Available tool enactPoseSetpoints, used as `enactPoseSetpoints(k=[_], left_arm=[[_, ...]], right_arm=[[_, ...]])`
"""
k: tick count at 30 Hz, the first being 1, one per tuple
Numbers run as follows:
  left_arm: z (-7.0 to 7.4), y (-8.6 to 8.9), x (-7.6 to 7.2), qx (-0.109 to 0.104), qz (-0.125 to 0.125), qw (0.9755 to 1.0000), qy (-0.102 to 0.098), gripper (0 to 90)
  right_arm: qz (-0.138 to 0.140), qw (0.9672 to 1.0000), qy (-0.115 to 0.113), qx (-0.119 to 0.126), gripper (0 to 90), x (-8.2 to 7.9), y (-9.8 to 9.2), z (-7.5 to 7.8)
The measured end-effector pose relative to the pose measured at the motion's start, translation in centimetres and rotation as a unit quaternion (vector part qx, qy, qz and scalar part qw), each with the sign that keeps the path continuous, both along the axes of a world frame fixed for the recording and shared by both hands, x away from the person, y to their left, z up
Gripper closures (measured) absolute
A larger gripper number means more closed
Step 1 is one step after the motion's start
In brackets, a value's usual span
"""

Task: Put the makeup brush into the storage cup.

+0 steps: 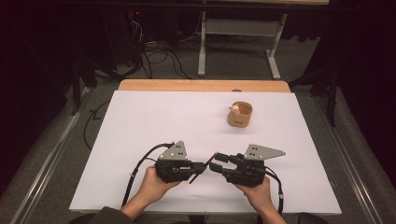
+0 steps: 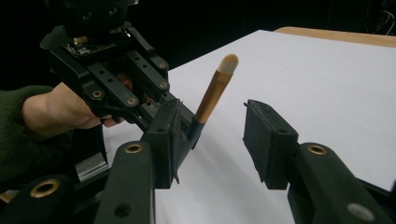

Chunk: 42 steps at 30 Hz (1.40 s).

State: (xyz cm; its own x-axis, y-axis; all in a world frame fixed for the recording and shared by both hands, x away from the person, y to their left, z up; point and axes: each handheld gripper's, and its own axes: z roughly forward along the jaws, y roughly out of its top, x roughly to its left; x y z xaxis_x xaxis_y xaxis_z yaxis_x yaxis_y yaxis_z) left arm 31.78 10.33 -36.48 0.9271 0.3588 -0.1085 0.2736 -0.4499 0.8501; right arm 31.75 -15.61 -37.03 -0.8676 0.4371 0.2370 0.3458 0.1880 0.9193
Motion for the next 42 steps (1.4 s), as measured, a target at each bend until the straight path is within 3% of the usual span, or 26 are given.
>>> enactPoseSetpoints(k=[28,42], left_arm=[[0.16,-0.51,-0.19,-0.004,-0.004,0.9999,-0.008,83.3],[0.19,-0.54,-0.23,-0.008,-0.007,0.9999,-0.009,83.3]], right_arm=[[0.015,0.9999,0.002,0.008,77.6,0.20,0.49,0.29],[0.018,0.9997,0.006,0.016,81.3,0.23,0.39,0.36]])
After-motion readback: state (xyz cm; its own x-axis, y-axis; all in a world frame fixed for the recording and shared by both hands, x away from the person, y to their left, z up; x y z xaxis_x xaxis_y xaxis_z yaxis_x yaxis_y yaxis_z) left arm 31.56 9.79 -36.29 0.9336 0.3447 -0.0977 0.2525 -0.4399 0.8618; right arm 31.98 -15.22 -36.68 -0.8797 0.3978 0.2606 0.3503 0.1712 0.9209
